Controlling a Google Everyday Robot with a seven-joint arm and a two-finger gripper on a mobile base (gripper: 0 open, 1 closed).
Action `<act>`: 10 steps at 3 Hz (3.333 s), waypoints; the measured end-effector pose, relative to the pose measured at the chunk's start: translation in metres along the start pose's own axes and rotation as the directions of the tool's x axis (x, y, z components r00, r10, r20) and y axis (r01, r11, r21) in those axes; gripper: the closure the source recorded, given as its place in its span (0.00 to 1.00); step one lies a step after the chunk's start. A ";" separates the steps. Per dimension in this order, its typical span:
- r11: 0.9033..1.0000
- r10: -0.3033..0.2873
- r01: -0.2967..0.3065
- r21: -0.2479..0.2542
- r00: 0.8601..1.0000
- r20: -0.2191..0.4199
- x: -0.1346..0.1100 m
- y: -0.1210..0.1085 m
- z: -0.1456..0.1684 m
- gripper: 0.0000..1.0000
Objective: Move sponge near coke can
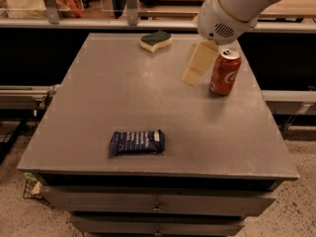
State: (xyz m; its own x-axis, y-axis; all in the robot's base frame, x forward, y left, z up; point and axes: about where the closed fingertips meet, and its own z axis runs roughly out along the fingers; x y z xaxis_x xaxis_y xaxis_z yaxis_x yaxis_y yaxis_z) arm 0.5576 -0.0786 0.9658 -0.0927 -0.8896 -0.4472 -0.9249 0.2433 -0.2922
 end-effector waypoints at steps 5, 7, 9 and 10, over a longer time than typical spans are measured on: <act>0.981 0.140 -0.162 0.105 0.971 0.192 -0.073 -0.095 0.125 0.00; 0.959 0.208 -0.238 0.157 0.960 0.186 -0.081 -0.157 0.207 0.00; 0.932 0.283 -0.313 0.180 0.943 0.178 -0.064 -0.197 0.241 0.00; 0.915 0.330 -0.360 0.184 0.928 0.172 -0.052 -0.210 0.245 0.00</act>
Offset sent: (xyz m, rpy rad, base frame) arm 0.0189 0.0201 -0.0046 0.0687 -0.0440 -0.0152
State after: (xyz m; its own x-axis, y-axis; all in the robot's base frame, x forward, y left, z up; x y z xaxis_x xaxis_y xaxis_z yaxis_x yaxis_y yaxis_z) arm 0.8475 0.0117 0.8432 -0.3281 -0.6787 -0.6571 -0.7449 0.6136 -0.2619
